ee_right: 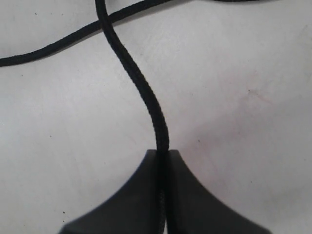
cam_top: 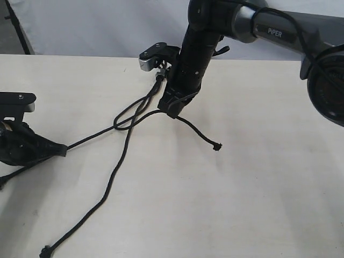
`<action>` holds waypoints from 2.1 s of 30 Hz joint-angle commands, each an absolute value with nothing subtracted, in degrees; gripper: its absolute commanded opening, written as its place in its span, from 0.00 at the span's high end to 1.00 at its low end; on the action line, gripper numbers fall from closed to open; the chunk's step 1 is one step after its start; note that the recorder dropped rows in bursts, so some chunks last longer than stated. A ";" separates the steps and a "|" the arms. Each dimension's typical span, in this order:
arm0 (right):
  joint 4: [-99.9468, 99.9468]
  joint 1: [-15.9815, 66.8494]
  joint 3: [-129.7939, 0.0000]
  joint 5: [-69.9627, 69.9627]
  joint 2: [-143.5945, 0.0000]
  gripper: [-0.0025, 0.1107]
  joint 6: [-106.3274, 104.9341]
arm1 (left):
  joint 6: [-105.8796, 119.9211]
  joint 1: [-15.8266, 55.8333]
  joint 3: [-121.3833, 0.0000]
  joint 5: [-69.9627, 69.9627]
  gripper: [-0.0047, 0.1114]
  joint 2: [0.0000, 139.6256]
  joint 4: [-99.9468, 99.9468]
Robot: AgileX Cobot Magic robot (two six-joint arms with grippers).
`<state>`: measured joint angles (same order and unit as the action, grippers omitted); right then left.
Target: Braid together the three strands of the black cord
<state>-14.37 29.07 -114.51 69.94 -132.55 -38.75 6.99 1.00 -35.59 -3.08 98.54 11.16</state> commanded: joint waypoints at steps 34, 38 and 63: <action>-12.12 17.51 -104.39 69.96 -132.78 0.98 -35.82 | 6.55 1.26 -36.08 -1.62 0.96 103.26 10.94; -12.01 17.51 -104.39 69.96 -133.70 0.98 -35.11 | 6.55 1.26 -36.08 -1.75 0.96 103.26 10.94; -15.23 19.52 -105.77 69.96 -118.36 0.09 -33.17 | 6.89 2.12 -36.08 -14.01 0.96 103.26 10.94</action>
